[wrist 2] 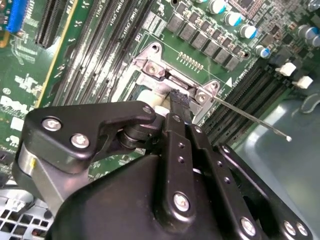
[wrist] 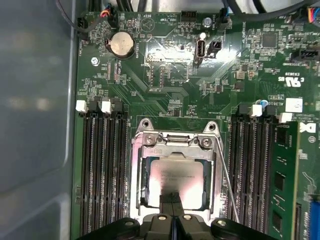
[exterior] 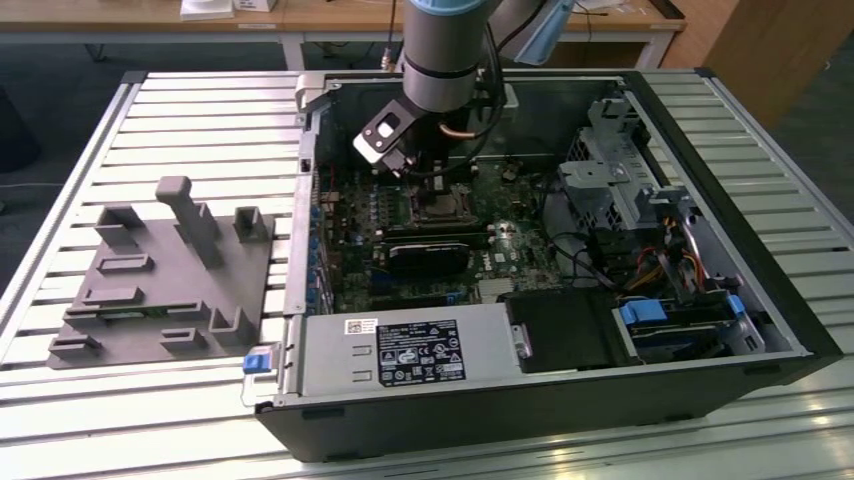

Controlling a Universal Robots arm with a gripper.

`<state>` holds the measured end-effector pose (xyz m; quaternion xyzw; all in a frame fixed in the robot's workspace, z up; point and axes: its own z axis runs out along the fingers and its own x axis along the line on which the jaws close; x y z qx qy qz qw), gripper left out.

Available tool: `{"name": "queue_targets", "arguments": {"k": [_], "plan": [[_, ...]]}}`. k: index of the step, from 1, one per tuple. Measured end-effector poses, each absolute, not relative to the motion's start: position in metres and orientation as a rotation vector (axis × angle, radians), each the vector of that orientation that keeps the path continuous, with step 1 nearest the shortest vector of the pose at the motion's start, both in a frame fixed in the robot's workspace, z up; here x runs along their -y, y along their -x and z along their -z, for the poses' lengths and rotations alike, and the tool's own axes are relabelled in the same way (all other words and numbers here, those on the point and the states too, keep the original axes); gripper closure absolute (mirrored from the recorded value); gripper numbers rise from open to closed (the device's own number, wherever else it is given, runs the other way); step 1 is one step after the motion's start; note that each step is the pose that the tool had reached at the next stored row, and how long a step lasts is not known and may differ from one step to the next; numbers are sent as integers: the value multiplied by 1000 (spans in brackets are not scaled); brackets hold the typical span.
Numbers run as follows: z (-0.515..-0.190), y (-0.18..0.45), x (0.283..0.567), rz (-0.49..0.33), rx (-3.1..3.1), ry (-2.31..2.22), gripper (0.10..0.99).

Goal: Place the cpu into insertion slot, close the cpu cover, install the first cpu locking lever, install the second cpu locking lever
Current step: 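Close the cpu cover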

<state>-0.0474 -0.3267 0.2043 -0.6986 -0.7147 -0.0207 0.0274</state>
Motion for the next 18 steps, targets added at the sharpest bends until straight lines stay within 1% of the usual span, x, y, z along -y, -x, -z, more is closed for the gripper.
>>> {"name": "queue_targets", "arguments": {"k": [18], "plan": [[-206,31,327,64,2207,2157,980]]}}
